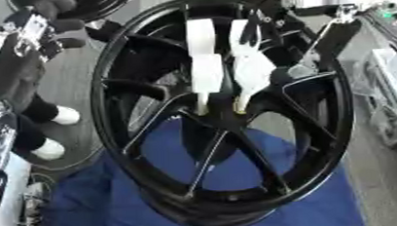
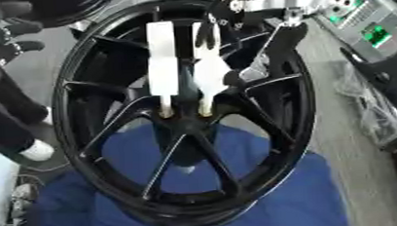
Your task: Pull the pin out of the wheel hub.
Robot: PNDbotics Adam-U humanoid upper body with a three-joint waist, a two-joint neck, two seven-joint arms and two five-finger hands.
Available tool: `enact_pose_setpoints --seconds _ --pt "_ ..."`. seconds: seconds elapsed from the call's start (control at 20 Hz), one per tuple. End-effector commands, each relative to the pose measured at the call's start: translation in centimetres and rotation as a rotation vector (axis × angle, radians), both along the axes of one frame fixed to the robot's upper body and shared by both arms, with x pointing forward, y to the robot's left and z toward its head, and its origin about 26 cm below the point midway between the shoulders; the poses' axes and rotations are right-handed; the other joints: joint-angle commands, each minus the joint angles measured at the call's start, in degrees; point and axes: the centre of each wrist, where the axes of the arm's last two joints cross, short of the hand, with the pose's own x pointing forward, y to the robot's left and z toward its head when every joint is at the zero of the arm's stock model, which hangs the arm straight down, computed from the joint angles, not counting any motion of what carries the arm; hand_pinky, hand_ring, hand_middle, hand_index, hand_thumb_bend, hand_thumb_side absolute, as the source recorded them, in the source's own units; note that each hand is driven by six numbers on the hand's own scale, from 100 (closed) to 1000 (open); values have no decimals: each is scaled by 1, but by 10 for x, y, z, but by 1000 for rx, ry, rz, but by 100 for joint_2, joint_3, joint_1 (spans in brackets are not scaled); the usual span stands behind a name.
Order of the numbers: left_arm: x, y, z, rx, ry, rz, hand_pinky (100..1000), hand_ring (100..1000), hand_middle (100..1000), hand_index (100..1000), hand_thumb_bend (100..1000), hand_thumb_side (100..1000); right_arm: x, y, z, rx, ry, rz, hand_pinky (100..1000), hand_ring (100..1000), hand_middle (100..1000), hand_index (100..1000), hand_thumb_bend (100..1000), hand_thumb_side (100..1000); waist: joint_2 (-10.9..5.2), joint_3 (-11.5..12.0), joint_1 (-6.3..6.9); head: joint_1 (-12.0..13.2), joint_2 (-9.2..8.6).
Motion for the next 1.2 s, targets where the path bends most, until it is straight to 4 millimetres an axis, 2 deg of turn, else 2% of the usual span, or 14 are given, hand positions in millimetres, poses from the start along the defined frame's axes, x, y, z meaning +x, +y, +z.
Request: enact_pose_setpoints --seconds 0.05,0.55,1.2 --pt "-1 3 9 18 -28 -3 769 813 850 803 100 606 -1 -3 7 -199 -80 162 100 387 579 760 411 325 -87 -13 23 11 41" --pt "0 3 9 20 -28 -4 769 815 852 804 100 606 1 -1 2 -219 -78 160 100 375 565 749 413 307 -80 -24 23 4 54" --pt "0 3 9 25 -24 -8 769 816 854 799 100 606 -3 3 6 -213 -103 145 100 361 564 736 430 264 -79 -40 22 5 67"
